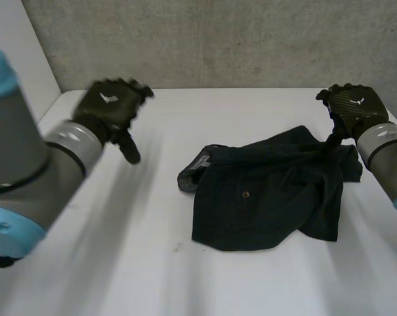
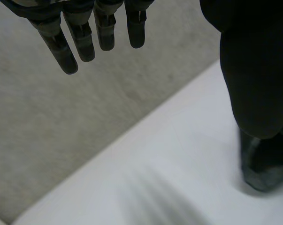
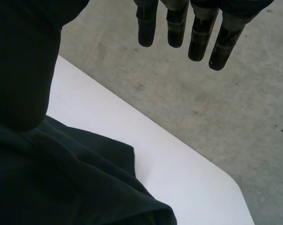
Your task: Fold the shorts.
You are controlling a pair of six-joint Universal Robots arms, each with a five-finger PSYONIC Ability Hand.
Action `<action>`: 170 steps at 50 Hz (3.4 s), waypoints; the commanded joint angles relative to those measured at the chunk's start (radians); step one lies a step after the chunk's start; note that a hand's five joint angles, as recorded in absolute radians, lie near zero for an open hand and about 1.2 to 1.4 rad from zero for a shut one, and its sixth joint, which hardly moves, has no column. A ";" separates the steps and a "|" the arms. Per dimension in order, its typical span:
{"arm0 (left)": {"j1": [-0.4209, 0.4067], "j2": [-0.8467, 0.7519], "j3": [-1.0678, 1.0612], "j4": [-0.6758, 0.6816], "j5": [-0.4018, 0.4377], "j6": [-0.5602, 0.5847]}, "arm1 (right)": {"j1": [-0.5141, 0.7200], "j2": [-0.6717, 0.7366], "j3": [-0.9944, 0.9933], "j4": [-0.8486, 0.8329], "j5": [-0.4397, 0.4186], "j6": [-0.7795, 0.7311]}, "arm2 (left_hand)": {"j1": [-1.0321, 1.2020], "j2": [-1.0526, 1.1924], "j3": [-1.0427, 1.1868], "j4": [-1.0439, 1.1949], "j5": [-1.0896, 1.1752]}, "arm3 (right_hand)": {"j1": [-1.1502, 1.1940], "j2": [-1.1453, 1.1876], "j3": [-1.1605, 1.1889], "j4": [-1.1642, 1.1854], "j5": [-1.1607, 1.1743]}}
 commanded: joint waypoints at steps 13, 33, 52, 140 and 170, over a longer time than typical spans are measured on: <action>-0.042 -0.443 0.130 0.181 0.161 -0.059 | -0.030 -0.297 0.422 -0.083 -0.253 0.000 | 0.301 0.311 0.307 0.312 0.302 | -0.027 -0.051 -0.036 -0.059 -0.070; 0.046 -0.441 0.228 0.459 -0.322 -0.038 | -0.108 -0.379 0.559 -0.210 -0.254 0.005 | 1.176 1.186 1.181 1.187 1.177 | -0.027 -0.051 -0.036 -0.059 -0.070; 0.022 -0.203 0.294 0.612 -0.218 -0.013 | -0.099 -0.364 0.581 -0.220 -0.251 0.002 | 1.176 1.186 1.181 1.187 1.177 | -0.027 -0.051 -0.036 -0.059 -0.070; 0.066 0.320 -0.634 0.547 0.052 -0.051 | -0.019 0.656 -0.711 -0.094 0.077 -0.277 | -0.016 -0.006 -0.010 -0.005 -0.015 | 1.194 1.171 1.185 1.163 1.152; 0.036 -0.109 -0.356 0.539 0.052 -0.045 | 0.134 -0.105 0.320 0.136 -0.101 0.143 | 0.066 0.076 0.072 0.077 0.067 | 0.077 0.053 0.068 0.046 0.034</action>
